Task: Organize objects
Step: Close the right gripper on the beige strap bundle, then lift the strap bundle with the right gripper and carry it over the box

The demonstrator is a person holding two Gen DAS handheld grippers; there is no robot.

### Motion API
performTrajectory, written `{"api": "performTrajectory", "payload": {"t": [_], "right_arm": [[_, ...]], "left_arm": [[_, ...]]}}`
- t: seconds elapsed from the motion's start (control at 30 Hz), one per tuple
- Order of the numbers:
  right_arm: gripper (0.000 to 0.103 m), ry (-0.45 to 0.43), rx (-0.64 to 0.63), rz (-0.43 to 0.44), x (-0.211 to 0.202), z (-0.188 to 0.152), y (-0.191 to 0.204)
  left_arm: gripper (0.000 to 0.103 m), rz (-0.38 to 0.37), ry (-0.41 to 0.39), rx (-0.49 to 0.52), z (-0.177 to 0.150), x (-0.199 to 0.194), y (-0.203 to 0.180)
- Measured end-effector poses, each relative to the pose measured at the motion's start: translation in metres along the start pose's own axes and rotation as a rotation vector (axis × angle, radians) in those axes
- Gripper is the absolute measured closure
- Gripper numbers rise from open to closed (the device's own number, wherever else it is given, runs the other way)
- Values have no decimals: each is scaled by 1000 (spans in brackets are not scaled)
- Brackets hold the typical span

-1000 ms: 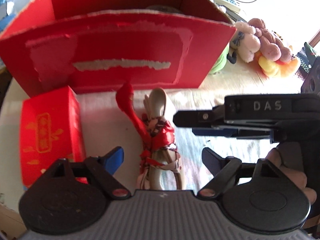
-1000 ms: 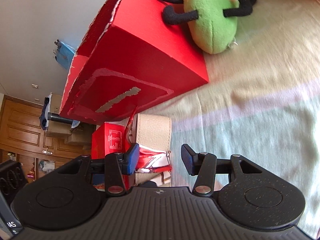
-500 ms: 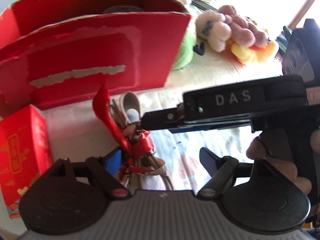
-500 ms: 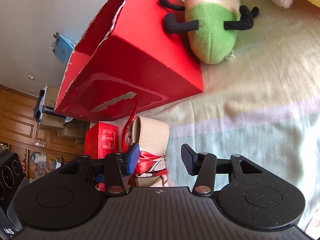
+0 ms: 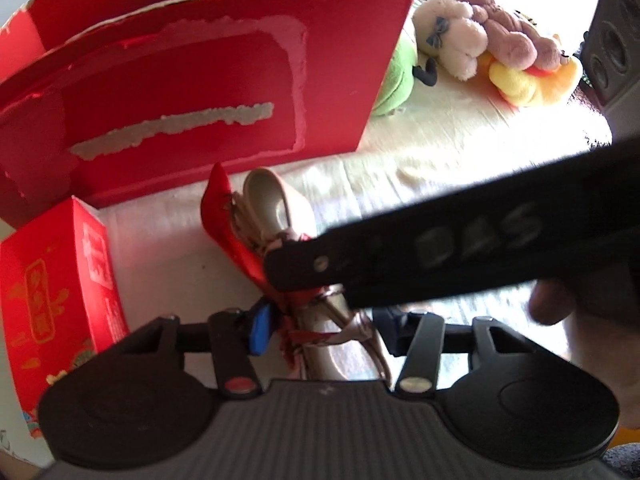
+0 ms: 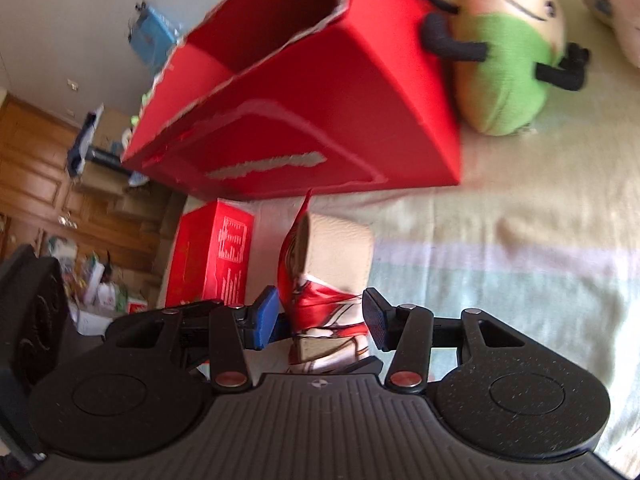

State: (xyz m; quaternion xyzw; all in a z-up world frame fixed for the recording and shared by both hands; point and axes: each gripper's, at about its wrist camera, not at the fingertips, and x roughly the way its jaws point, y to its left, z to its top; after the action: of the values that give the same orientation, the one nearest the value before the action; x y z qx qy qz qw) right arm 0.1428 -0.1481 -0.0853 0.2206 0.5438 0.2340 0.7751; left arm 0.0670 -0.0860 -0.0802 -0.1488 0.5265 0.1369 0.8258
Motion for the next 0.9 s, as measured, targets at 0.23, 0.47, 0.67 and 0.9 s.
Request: {"api": "performTrajectory", "payload": {"t": [0.23,0.47,0.67,0.9], "right_arm": [[56,37,42,-31,15,1,-3],[67,9,72,0,-4,-3,-11],[67,-63,110,9,-42,-8,-21],[69,-203,101,-4,-89,-9,-19]], "left_arm": [[56,22,-16,-9,2,0,-6],[59,15,-42,50,7,-11,-23],[59,-7,-98,135,18,-30,-52],[60,-42,-206,208,38,-59,-87]]}}
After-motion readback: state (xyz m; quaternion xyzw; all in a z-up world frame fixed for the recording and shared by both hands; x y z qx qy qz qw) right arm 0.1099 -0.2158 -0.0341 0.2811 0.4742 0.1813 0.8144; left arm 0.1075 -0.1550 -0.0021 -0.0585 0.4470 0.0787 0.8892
